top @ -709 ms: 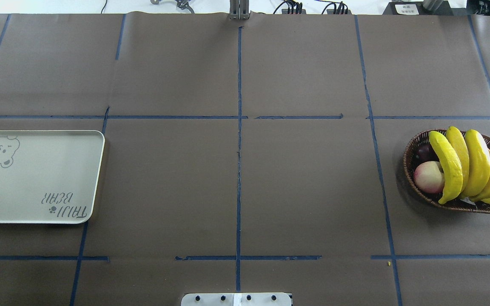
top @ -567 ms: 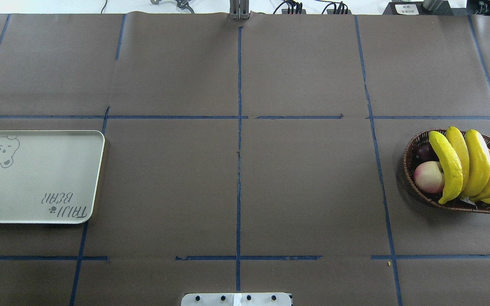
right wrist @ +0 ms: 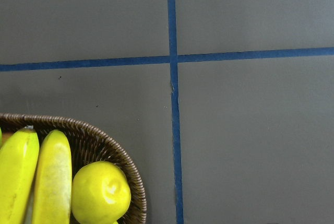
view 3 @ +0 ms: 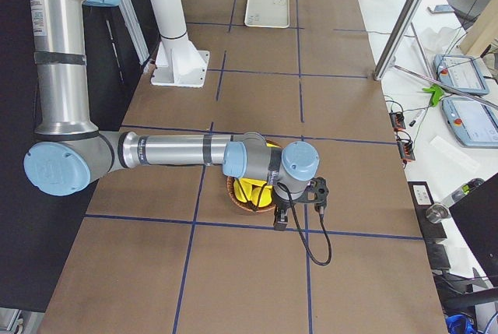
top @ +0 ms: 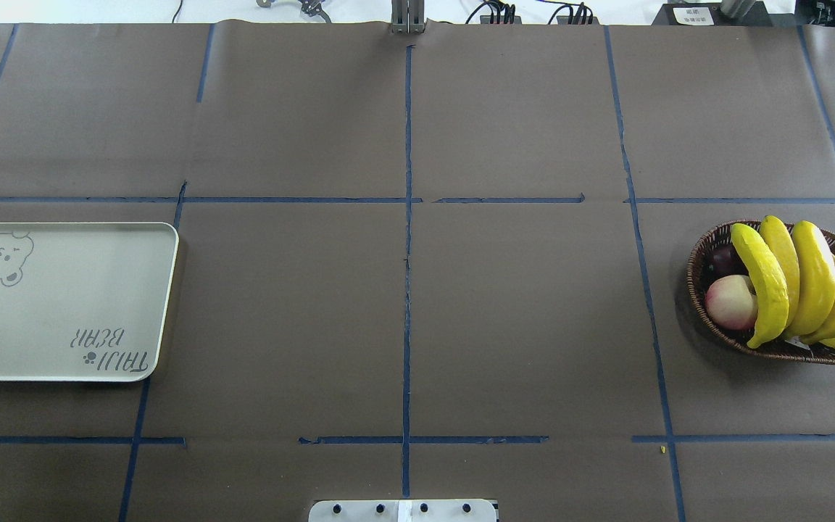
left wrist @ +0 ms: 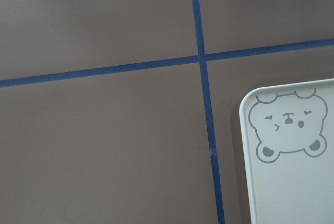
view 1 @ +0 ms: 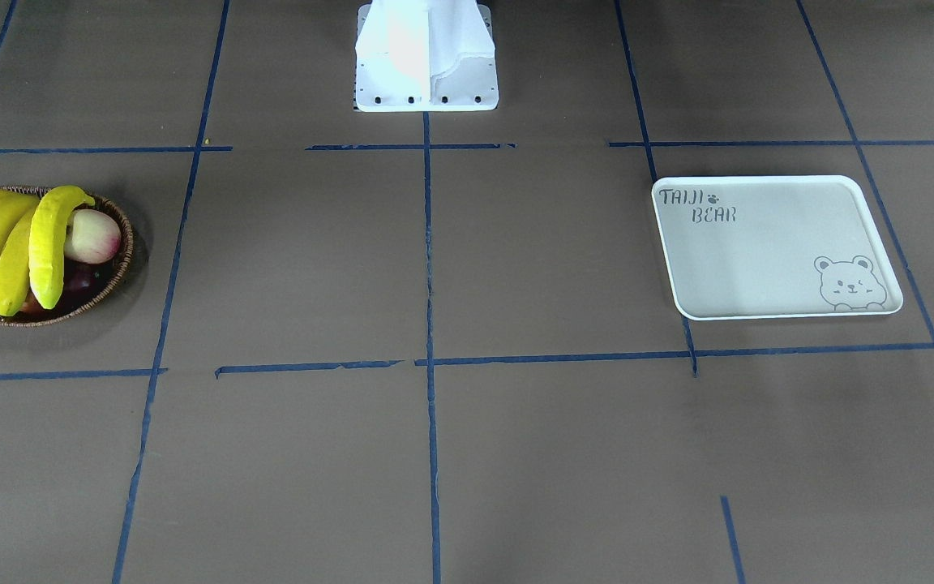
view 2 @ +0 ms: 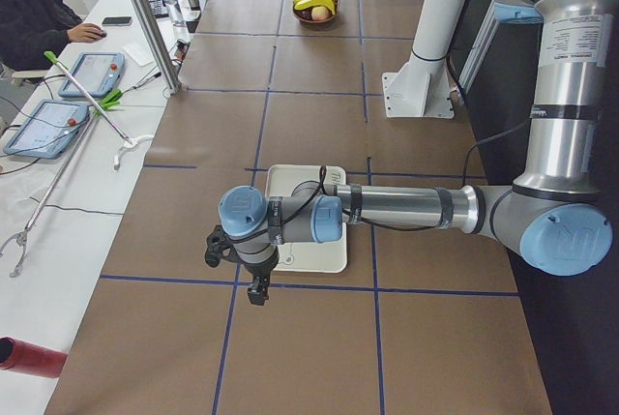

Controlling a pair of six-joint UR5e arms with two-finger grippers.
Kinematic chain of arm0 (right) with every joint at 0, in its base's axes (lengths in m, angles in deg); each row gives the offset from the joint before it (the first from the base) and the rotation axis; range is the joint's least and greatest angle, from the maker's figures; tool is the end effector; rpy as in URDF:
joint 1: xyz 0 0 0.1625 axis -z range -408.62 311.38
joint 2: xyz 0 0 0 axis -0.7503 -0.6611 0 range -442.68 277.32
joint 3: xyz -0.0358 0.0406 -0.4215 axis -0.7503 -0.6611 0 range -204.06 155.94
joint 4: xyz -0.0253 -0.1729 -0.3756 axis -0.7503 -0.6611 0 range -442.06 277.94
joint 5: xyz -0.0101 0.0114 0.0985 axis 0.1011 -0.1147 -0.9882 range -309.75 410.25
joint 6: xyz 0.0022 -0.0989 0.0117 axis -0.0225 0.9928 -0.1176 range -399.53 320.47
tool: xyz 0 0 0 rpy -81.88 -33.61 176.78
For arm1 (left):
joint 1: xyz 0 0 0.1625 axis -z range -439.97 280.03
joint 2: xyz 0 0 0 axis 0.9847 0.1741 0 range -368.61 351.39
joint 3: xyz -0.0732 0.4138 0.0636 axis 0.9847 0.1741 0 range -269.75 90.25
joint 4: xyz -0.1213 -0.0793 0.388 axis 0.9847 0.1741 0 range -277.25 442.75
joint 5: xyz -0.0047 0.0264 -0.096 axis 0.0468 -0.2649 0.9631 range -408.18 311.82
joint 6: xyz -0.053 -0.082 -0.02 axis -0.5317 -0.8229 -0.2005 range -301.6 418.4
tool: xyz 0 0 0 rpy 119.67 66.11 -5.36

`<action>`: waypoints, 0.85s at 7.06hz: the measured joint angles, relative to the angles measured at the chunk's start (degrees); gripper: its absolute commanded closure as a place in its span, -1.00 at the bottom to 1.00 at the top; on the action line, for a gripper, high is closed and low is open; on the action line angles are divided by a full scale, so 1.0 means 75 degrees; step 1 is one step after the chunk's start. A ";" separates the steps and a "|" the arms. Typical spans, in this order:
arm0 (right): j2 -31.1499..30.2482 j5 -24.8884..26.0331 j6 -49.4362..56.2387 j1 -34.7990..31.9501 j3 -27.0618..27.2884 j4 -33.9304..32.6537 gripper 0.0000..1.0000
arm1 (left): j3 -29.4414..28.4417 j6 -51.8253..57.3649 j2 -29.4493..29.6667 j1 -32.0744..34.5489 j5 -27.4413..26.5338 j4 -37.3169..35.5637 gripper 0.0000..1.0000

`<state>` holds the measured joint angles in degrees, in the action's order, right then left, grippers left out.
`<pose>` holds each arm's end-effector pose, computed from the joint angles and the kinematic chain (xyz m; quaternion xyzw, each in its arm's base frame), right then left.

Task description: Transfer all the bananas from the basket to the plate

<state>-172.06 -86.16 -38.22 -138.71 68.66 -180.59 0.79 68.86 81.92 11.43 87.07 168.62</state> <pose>0.0620 -0.4891 0.6420 -0.0368 -0.3941 0.0081 0.9183 -0.0746 -0.4901 0.6556 0.0152 0.3850 0.0626 0.9207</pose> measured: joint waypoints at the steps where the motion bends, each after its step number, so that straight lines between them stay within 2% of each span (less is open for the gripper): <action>1: 0.0003 0.0000 -0.0001 -0.0001 0.0004 0.0021 -1.00 | 0.0020 0.0000 0.0010 0.0000 0.0015 0.0000 -1.00; 6: 0.0058 -0.0193 -0.0032 -0.0006 0.0049 0.0040 -1.00 | 0.0185 -0.0033 0.0105 -0.0012 0.0053 0.0058 -1.00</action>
<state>-171.63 -87.61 -38.47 -138.76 69.03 -180.30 2.18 68.62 82.71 11.34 87.46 169.05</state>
